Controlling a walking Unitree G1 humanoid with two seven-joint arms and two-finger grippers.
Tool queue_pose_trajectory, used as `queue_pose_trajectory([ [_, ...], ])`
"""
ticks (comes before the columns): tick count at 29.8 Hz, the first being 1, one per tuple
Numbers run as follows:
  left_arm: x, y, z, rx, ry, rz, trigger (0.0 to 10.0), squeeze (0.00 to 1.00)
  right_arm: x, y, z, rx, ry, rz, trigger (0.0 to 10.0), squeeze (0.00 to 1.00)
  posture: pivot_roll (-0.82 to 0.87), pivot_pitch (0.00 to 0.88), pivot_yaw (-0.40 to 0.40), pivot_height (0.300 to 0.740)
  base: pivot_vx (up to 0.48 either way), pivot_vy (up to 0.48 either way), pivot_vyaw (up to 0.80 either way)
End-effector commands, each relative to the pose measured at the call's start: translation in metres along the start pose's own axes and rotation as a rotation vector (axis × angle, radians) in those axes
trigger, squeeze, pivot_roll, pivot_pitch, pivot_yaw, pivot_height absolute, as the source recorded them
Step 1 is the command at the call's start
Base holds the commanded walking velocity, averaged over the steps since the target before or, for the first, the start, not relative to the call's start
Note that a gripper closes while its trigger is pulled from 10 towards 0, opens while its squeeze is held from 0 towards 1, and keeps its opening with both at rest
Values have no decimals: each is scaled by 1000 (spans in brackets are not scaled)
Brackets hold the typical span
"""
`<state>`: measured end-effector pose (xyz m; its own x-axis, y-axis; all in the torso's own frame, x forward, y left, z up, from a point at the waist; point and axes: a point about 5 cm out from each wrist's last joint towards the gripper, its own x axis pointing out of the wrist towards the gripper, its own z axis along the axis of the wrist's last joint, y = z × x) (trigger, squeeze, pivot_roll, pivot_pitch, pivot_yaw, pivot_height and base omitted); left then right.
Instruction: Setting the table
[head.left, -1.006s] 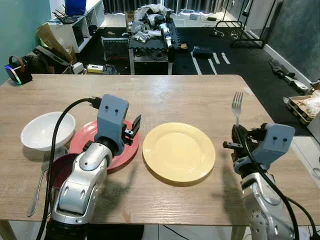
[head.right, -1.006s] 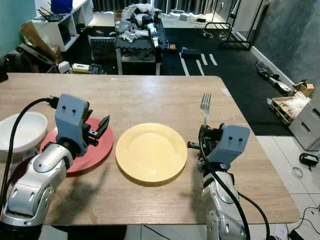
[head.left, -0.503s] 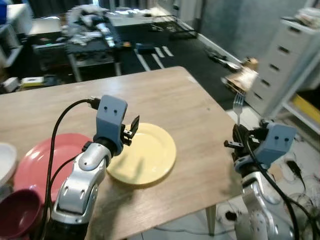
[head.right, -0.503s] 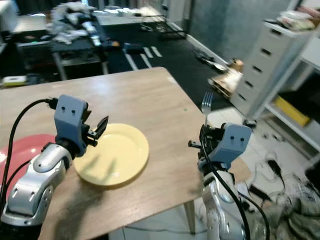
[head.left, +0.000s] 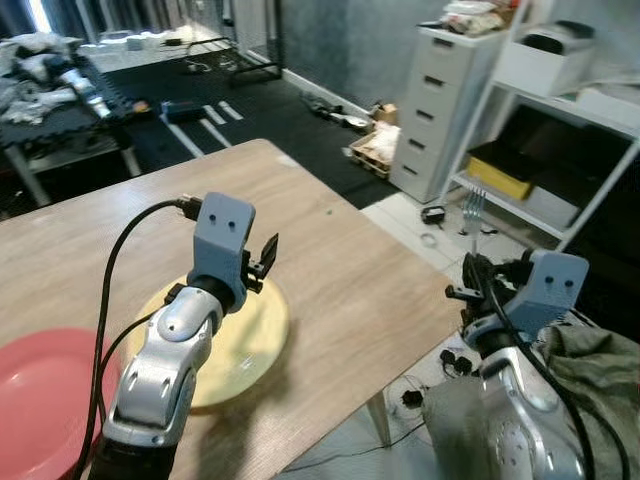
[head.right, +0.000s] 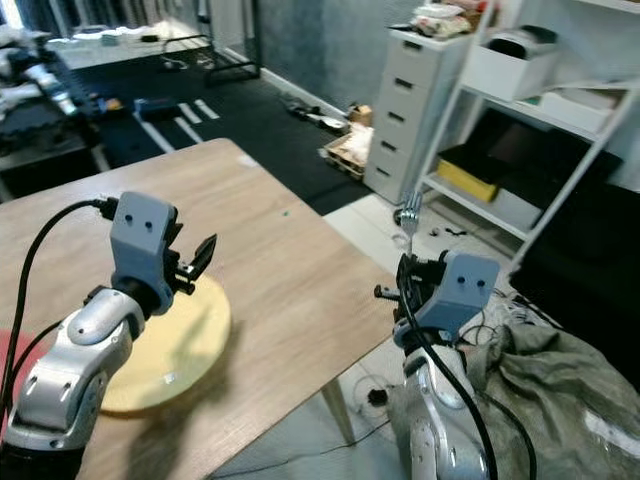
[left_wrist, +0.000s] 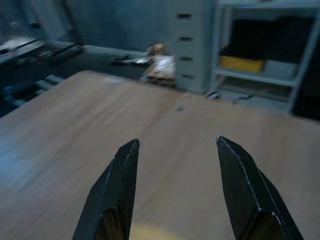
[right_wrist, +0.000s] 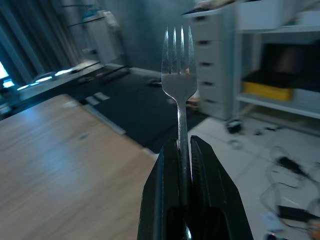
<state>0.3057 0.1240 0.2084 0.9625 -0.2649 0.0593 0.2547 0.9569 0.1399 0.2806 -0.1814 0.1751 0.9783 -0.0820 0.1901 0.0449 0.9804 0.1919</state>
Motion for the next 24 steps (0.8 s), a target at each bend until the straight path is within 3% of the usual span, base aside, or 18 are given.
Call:
queue_pose_trajectory([
  [1,-1,0,-2,4,6,-6,10000,0,-1,0,-1,2,0,-5,10000,0,-38,0,95,740,0,0,-800],
  [24,-1,-10,0,-13,-7,-80,10000,0,-2,-1,-1,-4,7,-12,10000,0,-43,0,101,740,0,0,-800],
])
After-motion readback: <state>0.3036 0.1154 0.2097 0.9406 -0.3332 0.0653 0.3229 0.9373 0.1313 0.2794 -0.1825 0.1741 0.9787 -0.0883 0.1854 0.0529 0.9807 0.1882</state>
